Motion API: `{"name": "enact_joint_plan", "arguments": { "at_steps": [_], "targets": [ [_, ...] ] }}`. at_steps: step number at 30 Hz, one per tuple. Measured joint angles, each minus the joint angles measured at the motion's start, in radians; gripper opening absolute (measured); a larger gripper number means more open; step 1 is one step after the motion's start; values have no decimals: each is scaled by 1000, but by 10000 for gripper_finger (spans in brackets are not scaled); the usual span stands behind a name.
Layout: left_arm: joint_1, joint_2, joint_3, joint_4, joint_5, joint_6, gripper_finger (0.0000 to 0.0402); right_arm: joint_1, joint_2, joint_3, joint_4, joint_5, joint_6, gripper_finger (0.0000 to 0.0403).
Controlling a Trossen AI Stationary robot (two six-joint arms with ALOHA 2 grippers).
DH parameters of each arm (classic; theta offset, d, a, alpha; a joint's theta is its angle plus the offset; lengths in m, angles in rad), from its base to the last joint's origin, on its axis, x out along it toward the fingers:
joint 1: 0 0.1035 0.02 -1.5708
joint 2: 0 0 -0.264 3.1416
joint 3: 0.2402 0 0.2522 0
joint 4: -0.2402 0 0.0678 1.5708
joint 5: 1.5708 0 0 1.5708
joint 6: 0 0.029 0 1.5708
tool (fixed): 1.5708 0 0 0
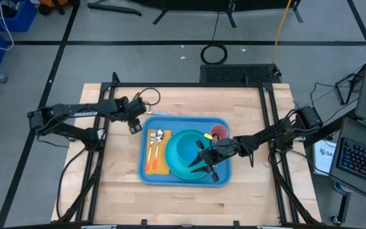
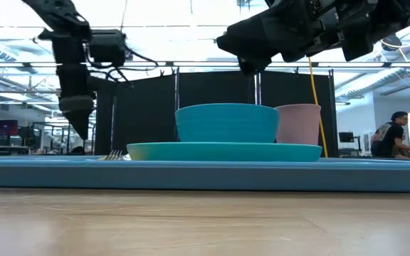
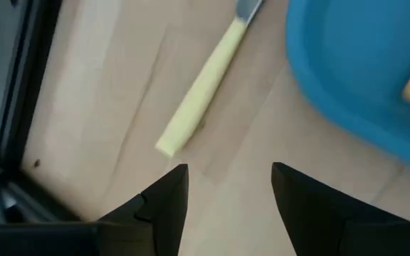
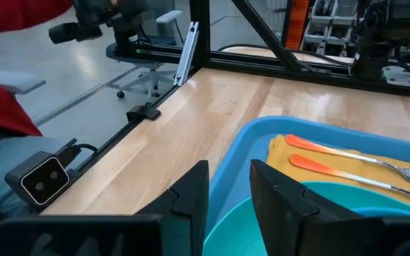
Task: Set up tray
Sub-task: Put the knife on the yellow napkin
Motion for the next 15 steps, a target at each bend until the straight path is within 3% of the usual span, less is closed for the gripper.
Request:
{"name": "enact_joint_plan", "arguments": {
  "at_steps": [6, 15],
  "targets": [
    [38, 128, 98, -111, 6, 77, 207, 1, 0, 0, -14, -2, 23, 93],
    [72, 210, 155, -116, 22, 177, 207, 2, 1, 0, -55, -3, 42, 93]
  ]
}}
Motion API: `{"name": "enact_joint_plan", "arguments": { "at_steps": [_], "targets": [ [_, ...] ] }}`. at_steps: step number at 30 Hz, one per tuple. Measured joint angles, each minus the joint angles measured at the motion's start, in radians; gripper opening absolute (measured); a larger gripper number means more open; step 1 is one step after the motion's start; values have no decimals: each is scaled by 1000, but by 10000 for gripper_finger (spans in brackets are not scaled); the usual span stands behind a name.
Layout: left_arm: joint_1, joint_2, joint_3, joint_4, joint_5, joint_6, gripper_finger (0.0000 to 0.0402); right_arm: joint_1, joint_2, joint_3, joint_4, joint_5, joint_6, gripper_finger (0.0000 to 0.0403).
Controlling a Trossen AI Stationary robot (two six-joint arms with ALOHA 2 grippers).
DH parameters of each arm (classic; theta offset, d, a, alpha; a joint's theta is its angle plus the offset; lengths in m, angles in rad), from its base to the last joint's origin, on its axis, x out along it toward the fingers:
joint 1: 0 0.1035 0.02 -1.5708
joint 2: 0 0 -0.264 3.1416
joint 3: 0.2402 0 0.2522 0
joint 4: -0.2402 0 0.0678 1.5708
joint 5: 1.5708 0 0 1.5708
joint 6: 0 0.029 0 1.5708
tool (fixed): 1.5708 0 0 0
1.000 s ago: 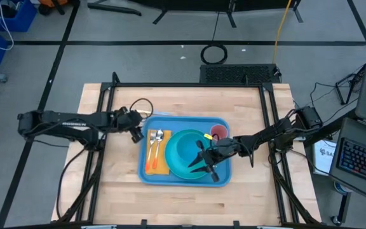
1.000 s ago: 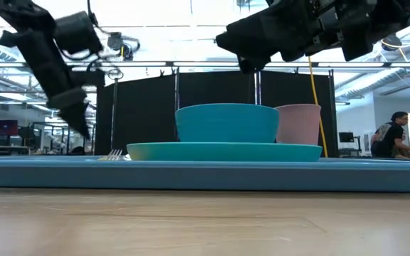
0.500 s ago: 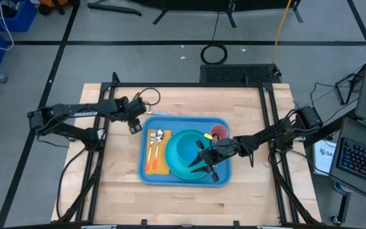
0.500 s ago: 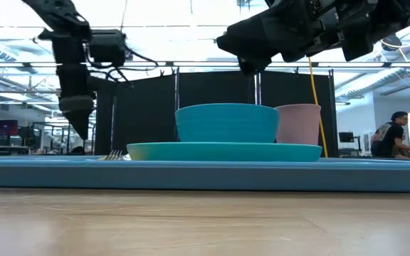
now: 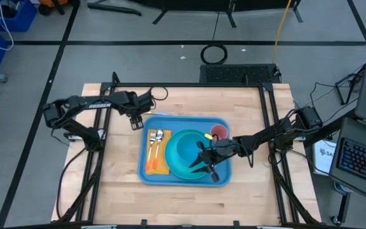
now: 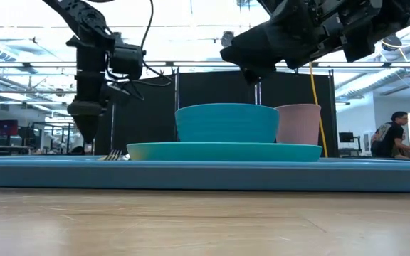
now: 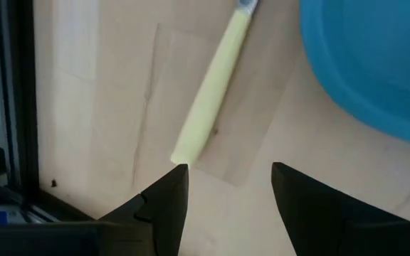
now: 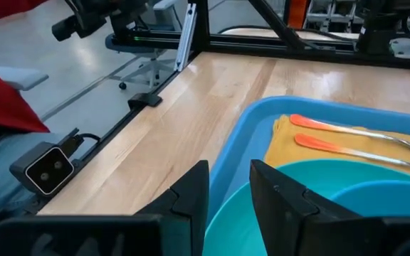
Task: Set up tray
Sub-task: Put the knife on the yellow napkin
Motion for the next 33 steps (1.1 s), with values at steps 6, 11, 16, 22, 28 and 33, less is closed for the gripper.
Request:
{"name": "enact_joint_plan", "arguments": {
  "at_steps": [6, 11, 16, 22, 28, 33],
  "targets": [
    [27, 1, 0, 28, 37, 64, 207, 0, 0, -41, 30, 2, 32, 93],
    [56, 1, -1, 55, 67, 120, 207, 0, 0, -68, 68, 5, 52, 93],
    [90, 1, -1, 70, 79, 169, 207, 0, 0, -92, 112, 5, 81, 93],
    [117, 1, -24, 110, 139, 207, 207, 2, 0, -108, 122, 6, 116, 93],
    [126, 1, -43, 161, 153, 256, 207, 14, 0, -112, 123, 12, 120, 93],
    [149, 35, -69, 168, 155, 264, 207, 19, 0, -112, 122, 35, 123, 93]
  ]
}}
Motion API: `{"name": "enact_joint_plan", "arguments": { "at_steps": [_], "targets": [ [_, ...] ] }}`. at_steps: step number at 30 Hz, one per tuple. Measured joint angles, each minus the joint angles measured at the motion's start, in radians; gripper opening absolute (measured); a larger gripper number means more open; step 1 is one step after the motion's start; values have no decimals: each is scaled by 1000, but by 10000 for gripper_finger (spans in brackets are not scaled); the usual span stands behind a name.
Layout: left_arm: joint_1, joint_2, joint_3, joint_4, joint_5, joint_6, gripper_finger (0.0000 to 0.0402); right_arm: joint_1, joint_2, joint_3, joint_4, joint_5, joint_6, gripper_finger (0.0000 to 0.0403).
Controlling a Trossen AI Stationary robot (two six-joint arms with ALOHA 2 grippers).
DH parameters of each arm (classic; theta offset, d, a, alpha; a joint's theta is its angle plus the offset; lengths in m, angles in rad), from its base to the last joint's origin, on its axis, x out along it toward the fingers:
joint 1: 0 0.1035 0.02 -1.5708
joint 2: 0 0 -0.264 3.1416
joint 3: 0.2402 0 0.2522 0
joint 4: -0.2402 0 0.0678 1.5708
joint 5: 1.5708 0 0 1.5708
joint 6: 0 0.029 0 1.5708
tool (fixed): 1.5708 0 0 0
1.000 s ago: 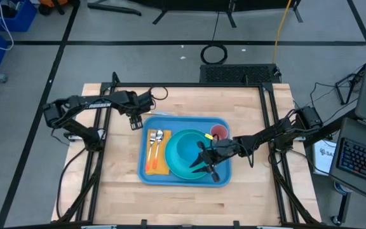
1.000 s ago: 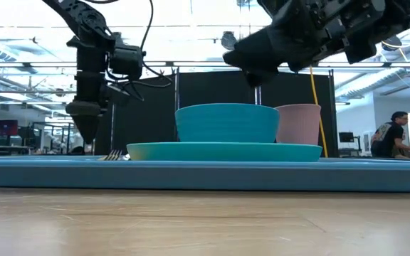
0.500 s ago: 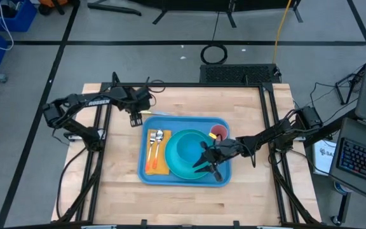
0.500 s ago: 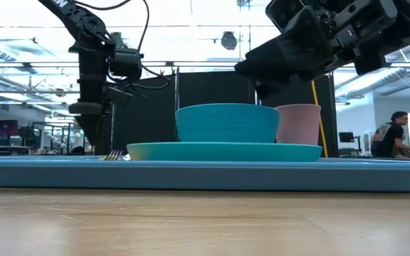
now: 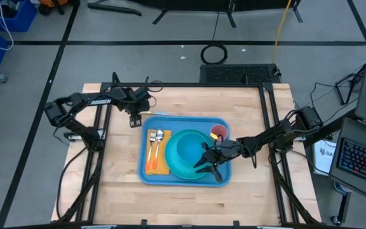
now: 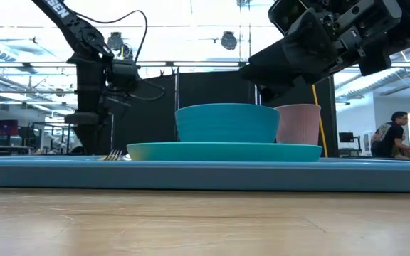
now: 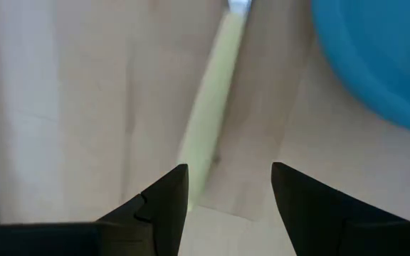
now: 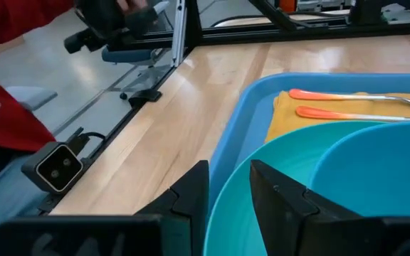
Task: Set up tray
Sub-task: Put the knife on the yellow napkin
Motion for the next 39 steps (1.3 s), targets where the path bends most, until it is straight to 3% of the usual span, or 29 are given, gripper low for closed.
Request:
{"name": "enact_joint_plan", "arguments": {
  "at_steps": [17, 24, 34, 39],
  "targets": [
    [18, 63, -14, 71, 28, 20, 207, 1, 0, 0, -1, -1, 0, 93],
    [20, 143, -8, 107, -7, 37, 207, 1, 0, 0, -1, 0, 4, 93],
    [20, 148, -9, 121, -9, 12, 207, 1, 11, 0, -7, 2, 4, 93],
    [20, 149, -11, 119, 5, -33, 177, 1, 31, 0, -1, 26, 7, 93]
  ]
}}
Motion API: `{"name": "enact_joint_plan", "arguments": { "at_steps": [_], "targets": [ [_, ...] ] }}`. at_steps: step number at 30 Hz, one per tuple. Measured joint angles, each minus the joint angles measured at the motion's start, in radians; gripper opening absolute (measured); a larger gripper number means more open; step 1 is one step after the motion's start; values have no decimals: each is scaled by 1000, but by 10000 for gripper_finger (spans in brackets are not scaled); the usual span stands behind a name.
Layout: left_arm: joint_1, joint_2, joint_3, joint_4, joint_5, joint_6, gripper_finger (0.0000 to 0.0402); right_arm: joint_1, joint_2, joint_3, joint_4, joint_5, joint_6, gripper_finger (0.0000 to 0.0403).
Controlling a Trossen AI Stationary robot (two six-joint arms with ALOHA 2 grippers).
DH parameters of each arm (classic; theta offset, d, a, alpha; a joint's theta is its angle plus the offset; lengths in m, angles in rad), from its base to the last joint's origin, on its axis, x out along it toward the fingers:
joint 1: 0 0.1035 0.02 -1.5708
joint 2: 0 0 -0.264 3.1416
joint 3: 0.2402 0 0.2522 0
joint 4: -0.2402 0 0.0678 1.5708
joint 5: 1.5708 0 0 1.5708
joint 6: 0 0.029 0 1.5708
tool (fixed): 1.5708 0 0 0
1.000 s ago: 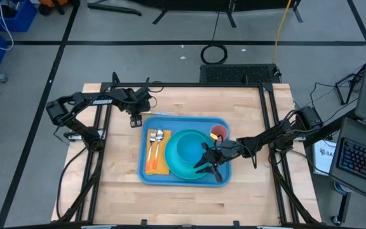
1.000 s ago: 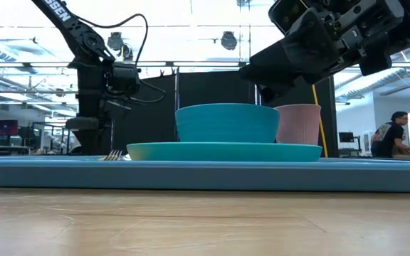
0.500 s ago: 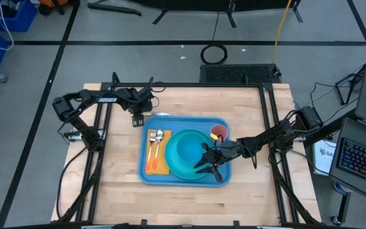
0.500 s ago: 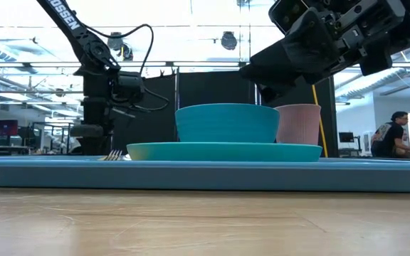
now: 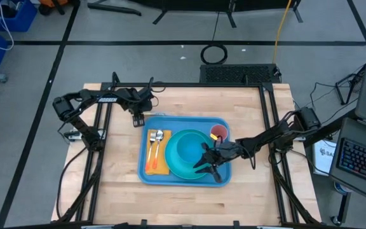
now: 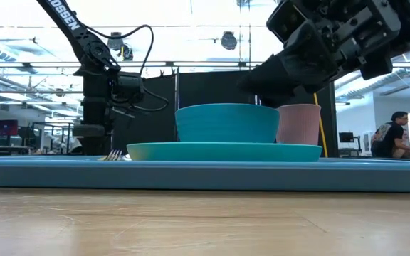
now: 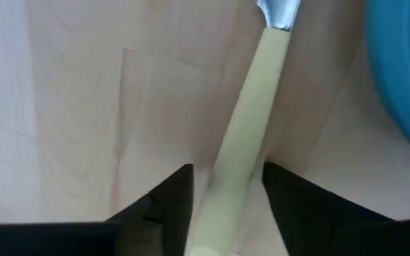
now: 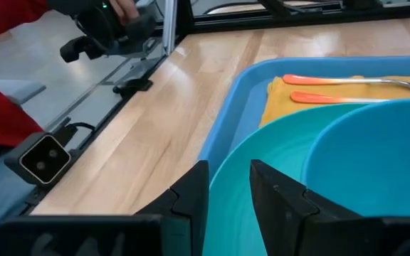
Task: Set up tray
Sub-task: Put the knife on the yellow napkin
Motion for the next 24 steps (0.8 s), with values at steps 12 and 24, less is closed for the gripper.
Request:
{"name": "enact_joint_plan", "arguments": {
  "at_steps": [12, 24],
  "targets": [
    [-5, 1, 1, 4, 7, -55, 64, 0, 12, 0, 17, 0, 0, 93],
    [-34, -7, 25, 28, -230, -77, 64, 0, 12, 0, 16, -1, 23, 93]
  ]
}}
